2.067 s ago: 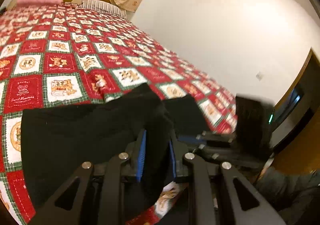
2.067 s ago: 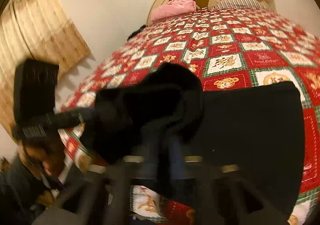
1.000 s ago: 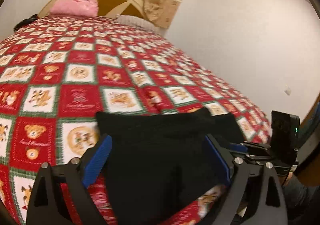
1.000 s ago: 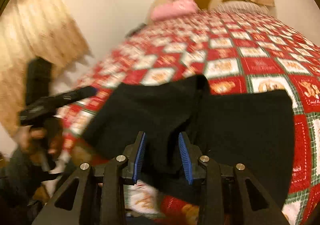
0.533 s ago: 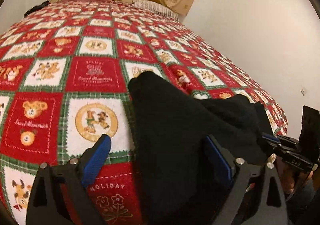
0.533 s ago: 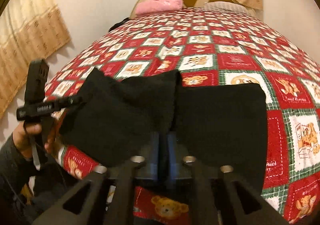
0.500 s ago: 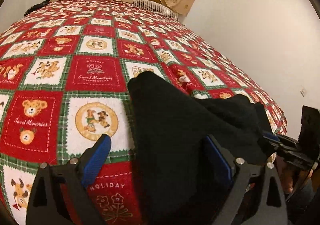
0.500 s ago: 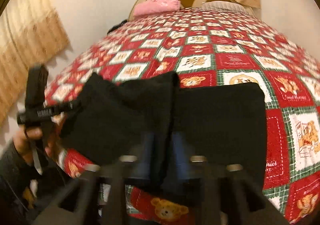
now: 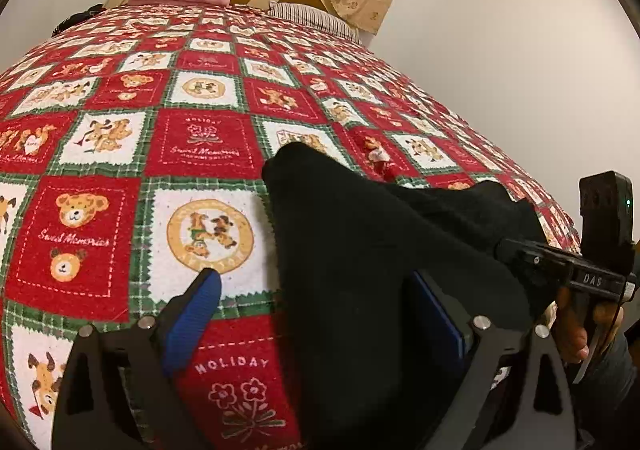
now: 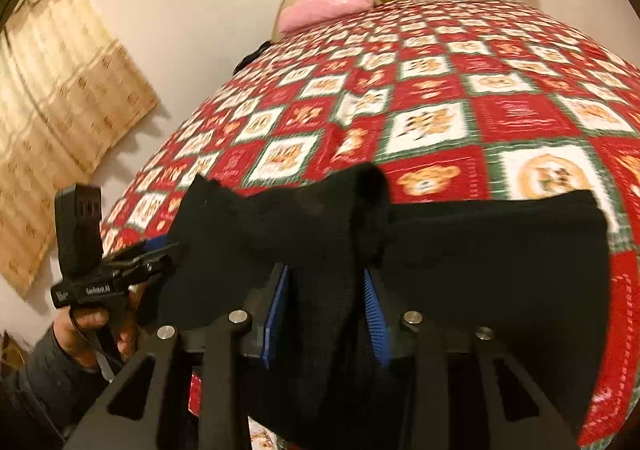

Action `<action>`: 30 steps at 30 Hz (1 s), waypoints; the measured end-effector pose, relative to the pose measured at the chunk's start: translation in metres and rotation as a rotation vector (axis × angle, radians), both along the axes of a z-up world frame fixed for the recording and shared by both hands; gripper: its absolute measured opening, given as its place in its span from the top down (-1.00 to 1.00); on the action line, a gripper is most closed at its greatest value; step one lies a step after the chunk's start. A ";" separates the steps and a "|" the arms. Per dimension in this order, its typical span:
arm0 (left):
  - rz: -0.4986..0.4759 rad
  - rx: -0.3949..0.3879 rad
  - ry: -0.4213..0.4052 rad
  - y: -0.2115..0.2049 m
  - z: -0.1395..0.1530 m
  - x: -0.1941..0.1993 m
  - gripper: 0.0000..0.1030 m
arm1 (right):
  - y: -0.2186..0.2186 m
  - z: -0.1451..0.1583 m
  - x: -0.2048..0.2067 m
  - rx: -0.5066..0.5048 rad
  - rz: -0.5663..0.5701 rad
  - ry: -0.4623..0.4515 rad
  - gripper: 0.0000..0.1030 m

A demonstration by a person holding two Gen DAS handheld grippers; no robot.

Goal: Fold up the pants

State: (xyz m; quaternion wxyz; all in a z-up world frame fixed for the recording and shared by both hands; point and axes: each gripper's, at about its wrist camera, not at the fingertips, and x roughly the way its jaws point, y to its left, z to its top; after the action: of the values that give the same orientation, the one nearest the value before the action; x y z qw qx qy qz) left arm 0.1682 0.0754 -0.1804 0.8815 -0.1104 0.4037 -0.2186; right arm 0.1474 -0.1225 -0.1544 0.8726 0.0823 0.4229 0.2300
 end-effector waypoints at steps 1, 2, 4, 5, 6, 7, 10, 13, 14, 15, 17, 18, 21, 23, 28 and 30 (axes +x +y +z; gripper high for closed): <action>-0.002 0.003 0.000 0.000 -0.001 0.000 -0.91 | 0.000 -0.001 0.001 0.002 0.002 0.000 0.30; -0.003 0.005 0.001 0.000 -0.001 0.001 -0.92 | -0.005 -0.001 0.003 0.024 -0.002 0.011 0.34; -0.002 0.009 0.001 -0.001 -0.001 0.001 -0.93 | -0.015 -0.002 0.006 0.080 -0.013 0.035 0.59; -0.002 0.010 0.001 -0.001 -0.001 0.001 -0.93 | -0.019 -0.001 0.005 0.105 -0.017 0.038 0.62; -0.001 0.014 -0.001 -0.001 0.000 0.000 -0.93 | -0.022 0.002 0.003 0.128 -0.017 0.030 0.65; 0.002 0.012 0.000 -0.001 0.001 0.000 -0.93 | -0.023 0.006 -0.001 0.130 -0.018 0.008 0.66; 0.019 -0.019 0.014 0.000 0.006 0.001 -0.93 | -0.023 0.030 -0.020 0.106 -0.023 -0.085 0.67; 0.010 -0.016 -0.008 -0.006 0.015 -0.001 -0.93 | -0.030 0.057 -0.039 0.079 -0.035 -0.174 0.67; 0.005 -0.009 -0.014 -0.009 0.017 -0.001 -0.93 | -0.033 0.063 -0.042 0.068 -0.040 -0.187 0.67; -0.005 0.004 -0.020 -0.014 0.019 -0.001 -0.93 | -0.038 0.069 -0.044 0.053 -0.047 -0.193 0.67; -0.017 0.027 -0.017 -0.023 0.018 0.001 -0.93 | -0.051 0.076 -0.047 0.010 -0.089 -0.199 0.67; -0.019 0.037 -0.014 -0.026 0.017 0.002 -0.93 | -0.057 0.077 -0.048 0.000 -0.104 -0.197 0.67; -0.027 0.064 0.002 -0.036 0.010 0.005 -0.93 | -0.083 0.072 -0.046 -0.027 -0.169 -0.174 0.67; -0.031 0.087 0.014 -0.043 0.005 0.007 -0.93 | -0.099 0.058 -0.040 -0.031 -0.196 -0.110 0.66; -0.031 0.153 -0.014 -0.053 0.008 0.006 -0.96 | -0.116 0.022 -0.032 -0.019 -0.226 -0.044 0.45; -0.016 0.181 -0.040 -0.054 0.015 0.005 -0.96 | -0.128 0.021 -0.030 0.019 -0.260 -0.027 -0.04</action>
State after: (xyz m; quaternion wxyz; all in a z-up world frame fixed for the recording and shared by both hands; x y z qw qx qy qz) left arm 0.1728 0.0210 -0.1654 0.8941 -0.0224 0.4049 -0.1902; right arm 0.1170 -0.2502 -0.1336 0.8999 0.1414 0.3946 0.1200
